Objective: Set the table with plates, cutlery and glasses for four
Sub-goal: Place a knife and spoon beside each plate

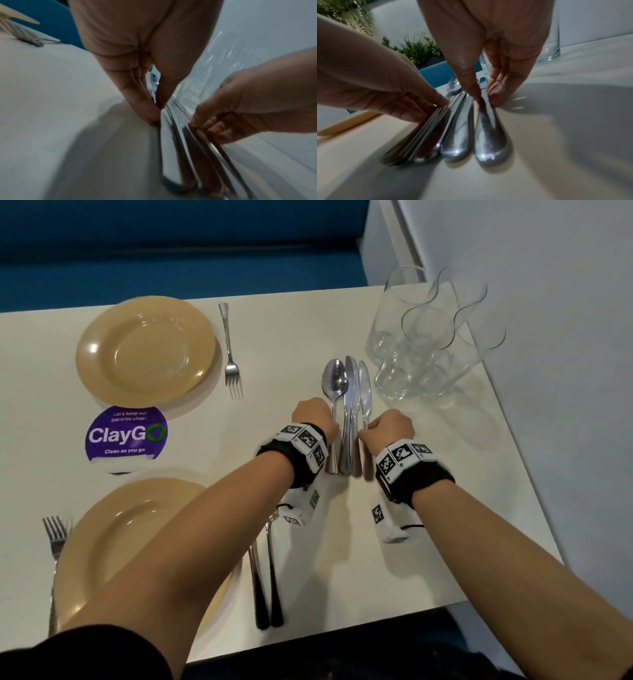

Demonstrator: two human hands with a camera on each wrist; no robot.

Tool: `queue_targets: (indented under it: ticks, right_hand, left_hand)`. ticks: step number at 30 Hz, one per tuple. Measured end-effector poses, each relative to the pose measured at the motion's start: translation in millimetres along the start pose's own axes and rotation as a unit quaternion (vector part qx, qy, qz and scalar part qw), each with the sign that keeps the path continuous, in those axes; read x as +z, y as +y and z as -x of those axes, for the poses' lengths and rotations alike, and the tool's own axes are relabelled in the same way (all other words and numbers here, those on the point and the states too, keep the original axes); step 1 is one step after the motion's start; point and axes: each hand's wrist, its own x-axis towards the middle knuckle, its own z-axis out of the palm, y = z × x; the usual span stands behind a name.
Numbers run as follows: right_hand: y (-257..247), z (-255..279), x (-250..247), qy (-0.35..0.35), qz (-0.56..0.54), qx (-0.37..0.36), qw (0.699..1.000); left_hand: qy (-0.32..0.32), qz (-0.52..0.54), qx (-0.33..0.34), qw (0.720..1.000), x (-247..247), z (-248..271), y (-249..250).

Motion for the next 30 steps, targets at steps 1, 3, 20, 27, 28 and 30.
queue_targets:
  ticks: [1, 3, 20, 27, 28, 30]
  right_hand:
    - [-0.4, -1.9, 0.4, -0.008, 0.007, 0.0, 1.0]
    - [-3.0, -2.7, 0.2, -0.011, 0.03, 0.0, 0.999]
    - [-14.7, 6.6, 20.1, 0.006, 0.174, -0.009, 0.985]
    - [-5.9, 15.5, 14.9, 0.045, 0.139, -0.011, 0.989]
    - [-6.9, 18.6, 12.9, 0.064, 0.134, -0.023, 0.989]
    - [-14.8, 24.5, 7.0, 0.065, 0.097, -0.044, 0.992]
  left_hand:
    - [-0.009, 0.006, -0.004, 1.0, 0.0, -2.1, -0.5]
    - [-0.031, 0.022, -0.007, 0.999, -0.2, -5.1, -2.2]
    - [-0.065, 0.092, 0.003, 0.994, 0.9, -4.2, -12.4]
    - [-0.095, 0.148, 0.012, 0.984, -8.6, 4.9, -18.0]
    - [-0.095, 0.157, 0.015, 0.983, -12.3, 7.7, -19.6]
    - [-0.095, 0.182, 0.024, 0.978, -22.2, 14.0, -23.9]
